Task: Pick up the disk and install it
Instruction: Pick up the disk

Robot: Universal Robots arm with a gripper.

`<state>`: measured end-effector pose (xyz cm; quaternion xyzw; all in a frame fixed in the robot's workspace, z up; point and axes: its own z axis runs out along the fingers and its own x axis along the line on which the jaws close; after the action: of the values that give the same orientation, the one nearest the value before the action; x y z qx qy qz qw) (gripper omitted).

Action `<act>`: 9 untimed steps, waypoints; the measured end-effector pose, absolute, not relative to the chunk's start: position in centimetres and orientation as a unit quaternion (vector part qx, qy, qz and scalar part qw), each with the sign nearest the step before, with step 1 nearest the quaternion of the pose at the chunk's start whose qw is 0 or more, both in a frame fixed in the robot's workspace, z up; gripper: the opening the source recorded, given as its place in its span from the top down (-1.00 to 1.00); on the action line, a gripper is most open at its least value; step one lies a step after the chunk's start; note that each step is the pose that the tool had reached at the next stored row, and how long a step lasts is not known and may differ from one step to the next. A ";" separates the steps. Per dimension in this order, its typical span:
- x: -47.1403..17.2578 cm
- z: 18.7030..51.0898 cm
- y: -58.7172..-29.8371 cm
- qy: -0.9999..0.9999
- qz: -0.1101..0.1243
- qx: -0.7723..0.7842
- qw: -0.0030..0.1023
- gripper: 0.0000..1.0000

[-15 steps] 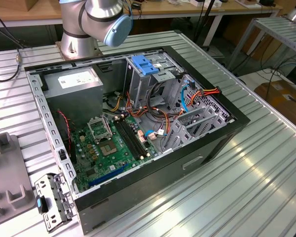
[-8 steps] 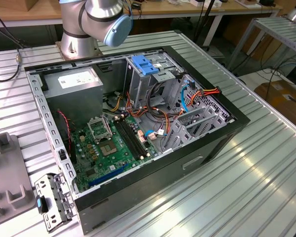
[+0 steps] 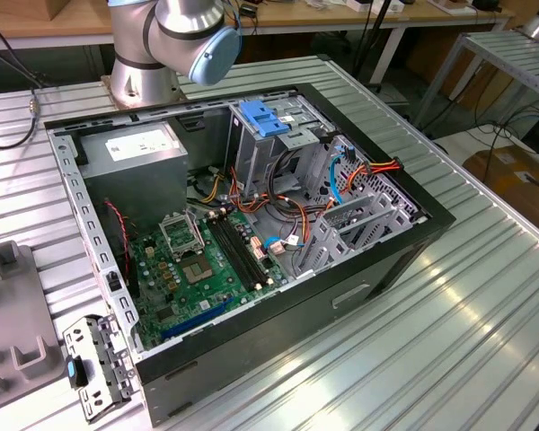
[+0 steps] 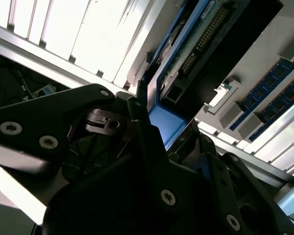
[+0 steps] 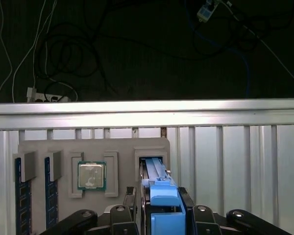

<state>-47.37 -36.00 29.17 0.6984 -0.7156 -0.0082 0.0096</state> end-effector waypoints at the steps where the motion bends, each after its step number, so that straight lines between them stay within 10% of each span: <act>1: -47.4 29.1 -36.0 -0.716 -0.008 0.698 0.009 0.08; 9: -47.4 28.9 -36.0 -0.715 -0.006 0.699 0.008 0.08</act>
<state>-47.37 -36.00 28.93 0.6991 -0.7149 -0.0061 0.0075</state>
